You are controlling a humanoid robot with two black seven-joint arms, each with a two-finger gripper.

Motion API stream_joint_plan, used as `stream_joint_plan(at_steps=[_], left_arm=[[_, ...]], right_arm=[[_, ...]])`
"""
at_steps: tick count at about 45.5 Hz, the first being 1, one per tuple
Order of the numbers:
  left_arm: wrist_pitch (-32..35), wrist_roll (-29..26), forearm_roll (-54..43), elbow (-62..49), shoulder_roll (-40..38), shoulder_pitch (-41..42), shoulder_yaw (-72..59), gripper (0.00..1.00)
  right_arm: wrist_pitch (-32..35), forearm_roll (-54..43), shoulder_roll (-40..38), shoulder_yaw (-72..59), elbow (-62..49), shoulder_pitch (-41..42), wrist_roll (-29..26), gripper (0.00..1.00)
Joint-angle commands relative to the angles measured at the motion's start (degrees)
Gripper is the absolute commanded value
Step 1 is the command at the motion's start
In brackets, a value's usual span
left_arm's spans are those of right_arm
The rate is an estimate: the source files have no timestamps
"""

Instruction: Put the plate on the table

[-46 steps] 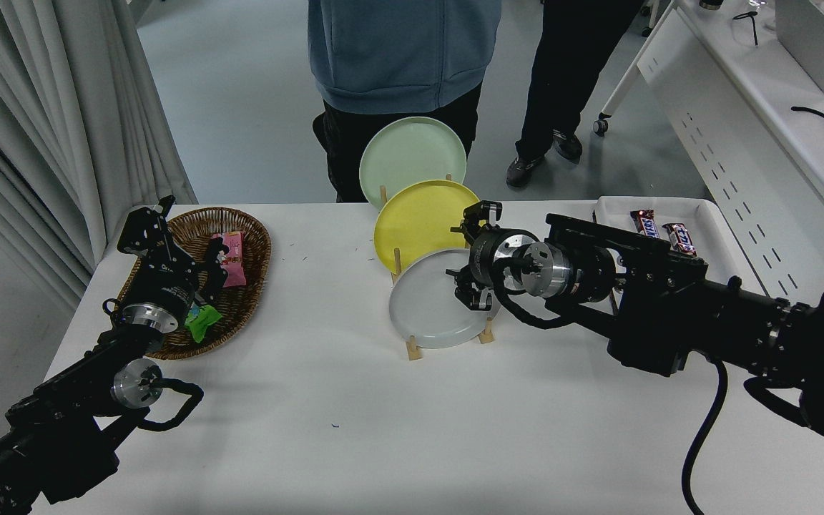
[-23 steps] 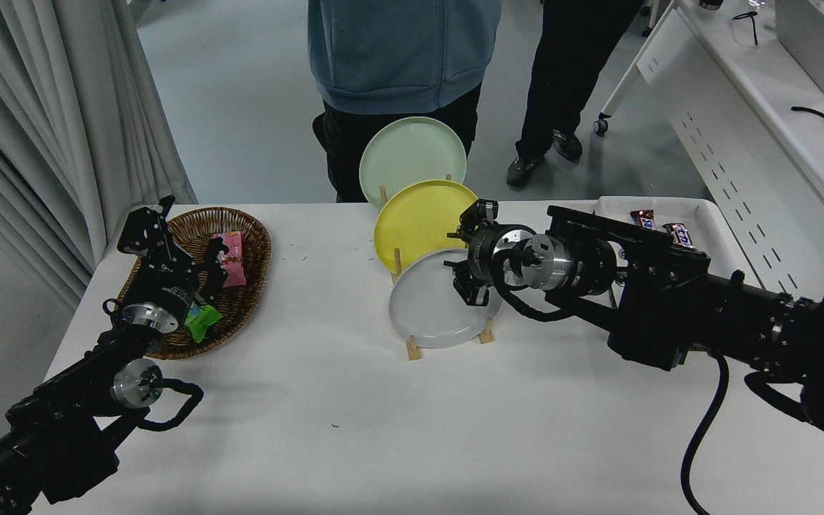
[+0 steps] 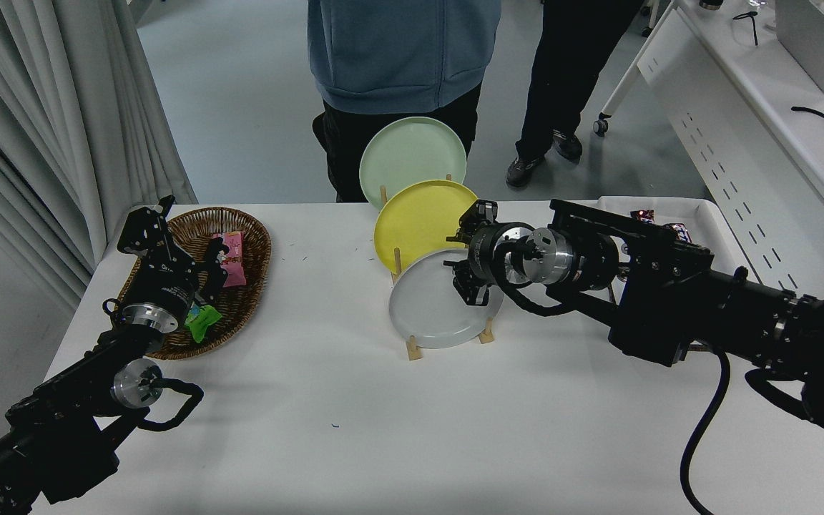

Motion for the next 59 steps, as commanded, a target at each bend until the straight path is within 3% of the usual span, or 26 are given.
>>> stream_joint_plan(at_steps=[1,28,59], left_arm=[[0.00,0.08,0.00,0.00,0.00,0.00,0.00,1.00],[0.00,-0.01,0.00,0.00,0.00,0.00,0.00,1.00],[0.00,-0.01,0.00,0.00,0.00,0.00,0.00,1.00]], right_arm=[[0.03,0.07,-0.11,0.40,-0.02,0.04,-0.70,0.28],[0.12,-0.10,-0.64,0.84,-0.02,0.13,-1.40,0.23],[0.12,-0.01,-0.64,2.16,-0.02,0.13,-3.07,0.01]])
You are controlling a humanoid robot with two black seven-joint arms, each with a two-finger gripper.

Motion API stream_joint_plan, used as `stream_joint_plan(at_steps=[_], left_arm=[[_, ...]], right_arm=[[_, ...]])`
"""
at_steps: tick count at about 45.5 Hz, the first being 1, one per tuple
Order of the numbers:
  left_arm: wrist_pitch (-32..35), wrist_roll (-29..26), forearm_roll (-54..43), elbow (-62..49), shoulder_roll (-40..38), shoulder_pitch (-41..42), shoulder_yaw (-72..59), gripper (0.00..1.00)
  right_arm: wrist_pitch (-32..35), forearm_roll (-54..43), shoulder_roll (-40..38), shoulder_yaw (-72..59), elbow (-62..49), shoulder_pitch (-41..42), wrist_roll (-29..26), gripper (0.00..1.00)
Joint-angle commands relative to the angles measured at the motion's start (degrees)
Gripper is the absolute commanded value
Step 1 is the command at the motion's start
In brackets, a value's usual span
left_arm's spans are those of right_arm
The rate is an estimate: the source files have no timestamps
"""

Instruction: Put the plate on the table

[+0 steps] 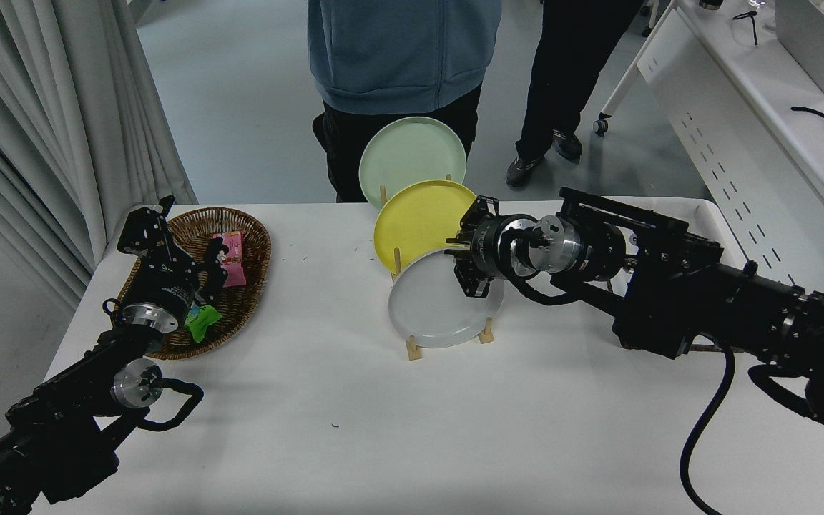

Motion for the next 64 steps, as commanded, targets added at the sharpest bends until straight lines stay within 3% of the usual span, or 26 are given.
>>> stream_joint_plan(at_steps=[1,34,64], left_arm=[[0.00,-0.01,0.00,0.00,0.00,0.00,0.00,1.00],[0.00,-0.01,0.00,0.00,0.00,0.00,0.00,1.00],[0.00,-0.01,0.00,0.00,0.00,0.00,0.00,1.00]], right_arm=[[-0.02,0.00,0.01,0.11,0.00,0.04,-0.71,0.01],[1.30,-0.09,-6.32,5.12,0.61,10.32,-10.12,0.00],[-2.13,0.79,-9.57,12.76,6.67,15.95,-10.47,0.00]])
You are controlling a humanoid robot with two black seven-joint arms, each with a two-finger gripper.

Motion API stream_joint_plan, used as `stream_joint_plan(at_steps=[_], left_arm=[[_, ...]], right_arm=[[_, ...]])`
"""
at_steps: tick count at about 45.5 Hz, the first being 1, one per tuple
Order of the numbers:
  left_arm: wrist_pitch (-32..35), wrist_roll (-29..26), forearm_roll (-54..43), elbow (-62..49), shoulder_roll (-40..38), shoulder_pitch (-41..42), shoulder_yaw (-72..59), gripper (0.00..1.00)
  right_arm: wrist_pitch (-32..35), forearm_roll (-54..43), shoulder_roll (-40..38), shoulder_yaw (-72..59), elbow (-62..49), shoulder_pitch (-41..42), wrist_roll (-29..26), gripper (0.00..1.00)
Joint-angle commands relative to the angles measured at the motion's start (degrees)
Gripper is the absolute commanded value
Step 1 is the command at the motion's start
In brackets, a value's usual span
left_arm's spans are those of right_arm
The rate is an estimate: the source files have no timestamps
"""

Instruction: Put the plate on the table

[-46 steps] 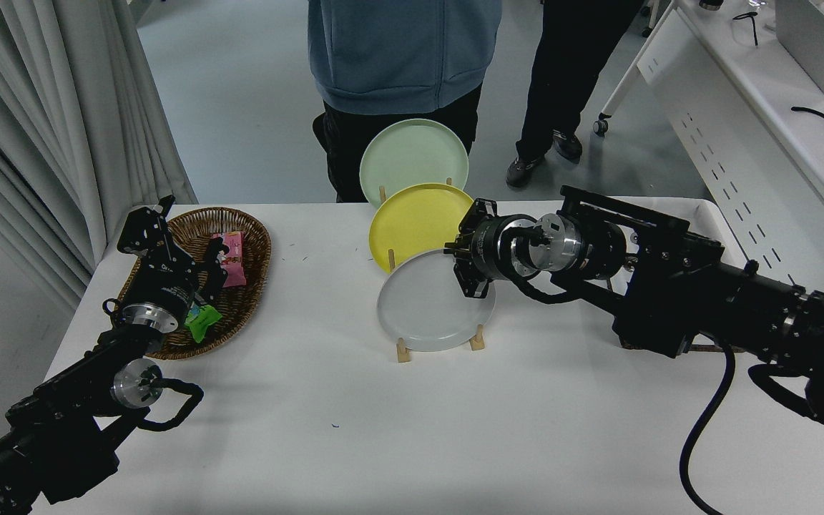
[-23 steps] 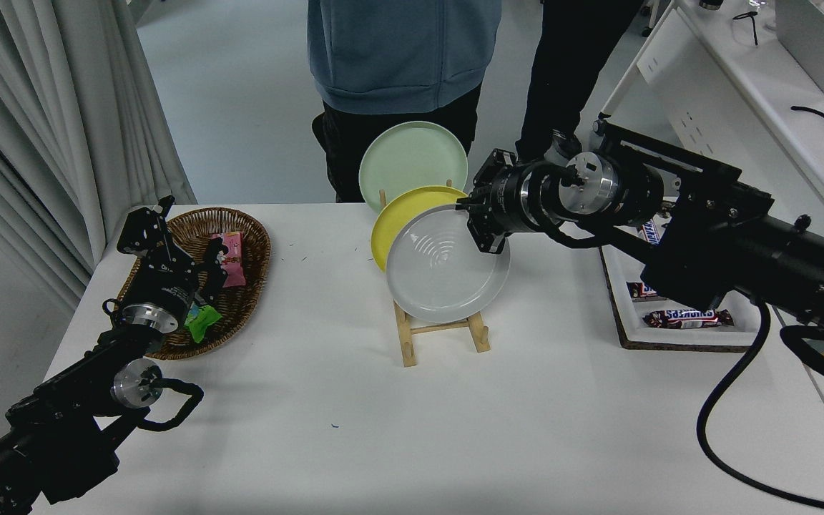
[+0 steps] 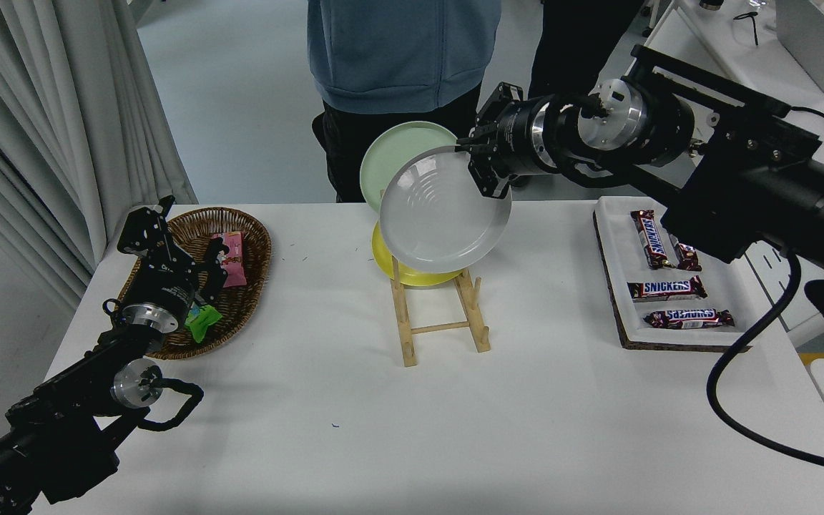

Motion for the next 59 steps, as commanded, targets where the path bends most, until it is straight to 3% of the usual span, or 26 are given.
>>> stream_joint_plan(at_steps=[1,9,23,59], left_arm=[[0.00,0.00,0.00,0.00,0.00,0.00,0.00,1.00],[0.00,0.00,0.00,0.00,0.00,0.00,0.00,1.00],[0.00,0.08,0.00,0.00,0.00,0.00,0.00,1.00],[0.00,0.00,0.00,0.00,0.00,0.00,0.00,1.00]], right_arm=[[-2.23,0.74,-0.90,3.63,3.27,1.35,-0.29,0.00],[-3.10,9.00,-0.55,3.90,5.82,2.84,-0.20,0.00],[-13.92,11.64,3.14,3.81,6.78,2.67,-0.20,0.00],[-15.68,16.12,12.72,-5.68,5.56,-13.32,-0.46,0.00]])
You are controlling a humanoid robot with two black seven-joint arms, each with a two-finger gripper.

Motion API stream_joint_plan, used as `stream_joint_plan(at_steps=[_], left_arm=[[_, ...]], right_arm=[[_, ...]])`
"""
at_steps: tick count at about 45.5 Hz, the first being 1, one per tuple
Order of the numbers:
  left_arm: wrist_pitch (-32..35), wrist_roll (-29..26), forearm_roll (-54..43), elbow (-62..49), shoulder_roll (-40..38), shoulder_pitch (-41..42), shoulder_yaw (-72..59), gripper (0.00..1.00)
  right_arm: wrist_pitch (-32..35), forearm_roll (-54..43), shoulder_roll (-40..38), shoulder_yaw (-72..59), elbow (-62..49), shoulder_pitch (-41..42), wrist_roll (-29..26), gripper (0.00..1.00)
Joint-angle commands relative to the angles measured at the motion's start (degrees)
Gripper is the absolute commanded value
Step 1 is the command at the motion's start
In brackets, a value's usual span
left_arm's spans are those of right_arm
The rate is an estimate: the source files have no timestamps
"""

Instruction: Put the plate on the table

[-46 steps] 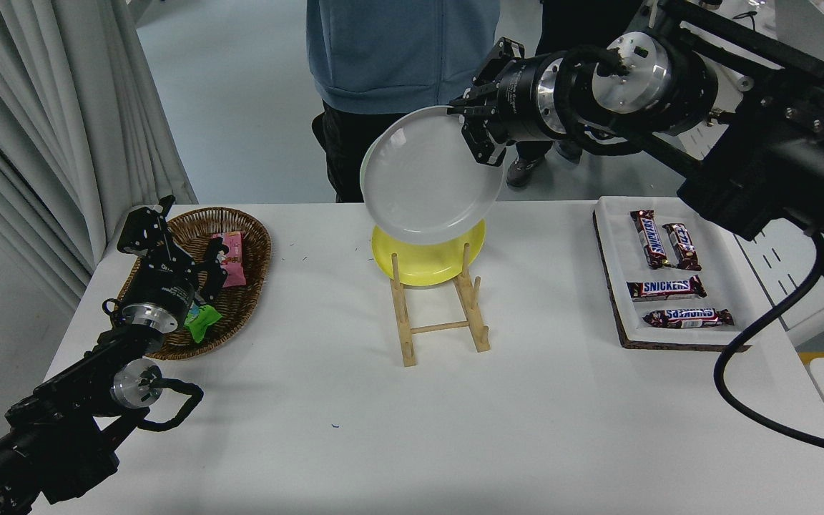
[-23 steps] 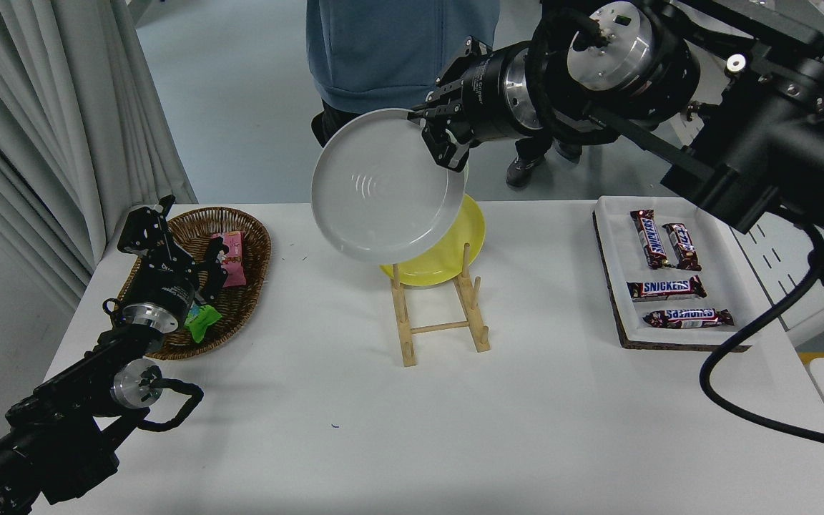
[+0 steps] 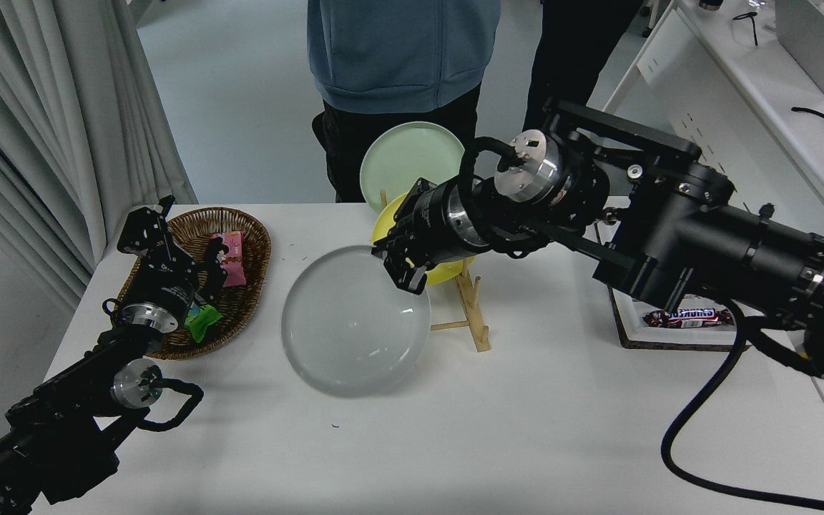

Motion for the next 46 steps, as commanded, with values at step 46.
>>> stream_joint_plan(at_steps=[46], left_arm=[[0.00,0.00,0.00,0.00,0.00,0.00,0.00,1.00]], right_arm=[[-0.89,-2.96,6.26,1.79,-16.04,-12.94,0.07,0.00]])
